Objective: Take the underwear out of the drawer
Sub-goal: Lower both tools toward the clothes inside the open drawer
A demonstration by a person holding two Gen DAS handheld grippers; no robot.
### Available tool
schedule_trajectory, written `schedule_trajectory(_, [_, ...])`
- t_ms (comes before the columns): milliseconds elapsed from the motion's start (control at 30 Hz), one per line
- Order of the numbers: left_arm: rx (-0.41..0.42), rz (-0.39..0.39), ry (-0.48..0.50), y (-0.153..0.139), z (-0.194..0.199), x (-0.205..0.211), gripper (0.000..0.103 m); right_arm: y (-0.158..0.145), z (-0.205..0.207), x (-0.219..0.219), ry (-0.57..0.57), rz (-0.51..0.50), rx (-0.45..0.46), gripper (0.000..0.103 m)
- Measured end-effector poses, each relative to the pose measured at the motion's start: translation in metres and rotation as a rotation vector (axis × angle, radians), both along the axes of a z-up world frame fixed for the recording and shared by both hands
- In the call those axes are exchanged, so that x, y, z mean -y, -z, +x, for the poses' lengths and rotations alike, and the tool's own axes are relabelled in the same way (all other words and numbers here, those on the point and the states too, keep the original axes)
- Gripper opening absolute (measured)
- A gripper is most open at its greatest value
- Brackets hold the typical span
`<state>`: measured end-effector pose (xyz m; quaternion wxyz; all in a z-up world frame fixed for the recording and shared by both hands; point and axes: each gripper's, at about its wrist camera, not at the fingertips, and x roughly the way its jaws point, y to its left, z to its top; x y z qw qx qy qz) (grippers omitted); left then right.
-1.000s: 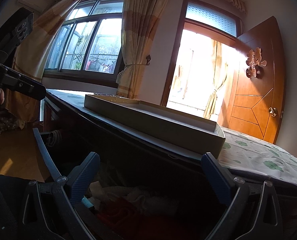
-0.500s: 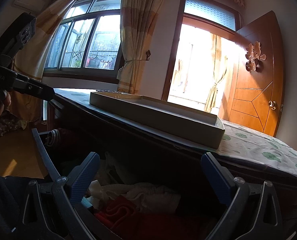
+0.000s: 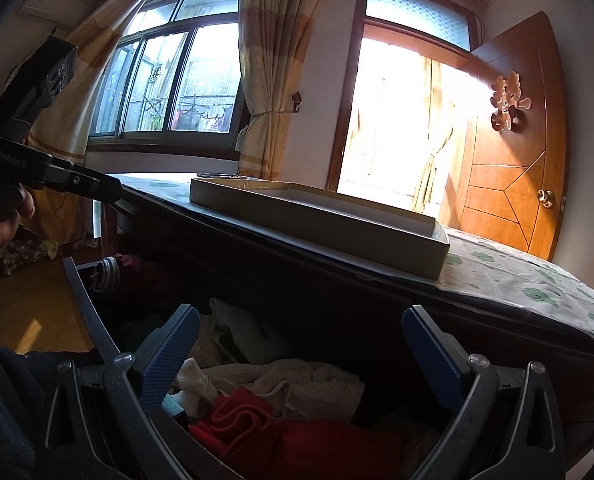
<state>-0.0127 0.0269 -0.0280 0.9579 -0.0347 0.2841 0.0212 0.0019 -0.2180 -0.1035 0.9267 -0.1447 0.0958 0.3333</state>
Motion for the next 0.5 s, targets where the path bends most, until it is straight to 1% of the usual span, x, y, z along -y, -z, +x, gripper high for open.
schedule_trajectory(500, [-0.011, -0.008, 0.003, 0.0028, -0.0012, -0.0003, 0.103, 0.0010, -0.0105, 0.0001, 0.001, -0.027, -0.040, 0.102])
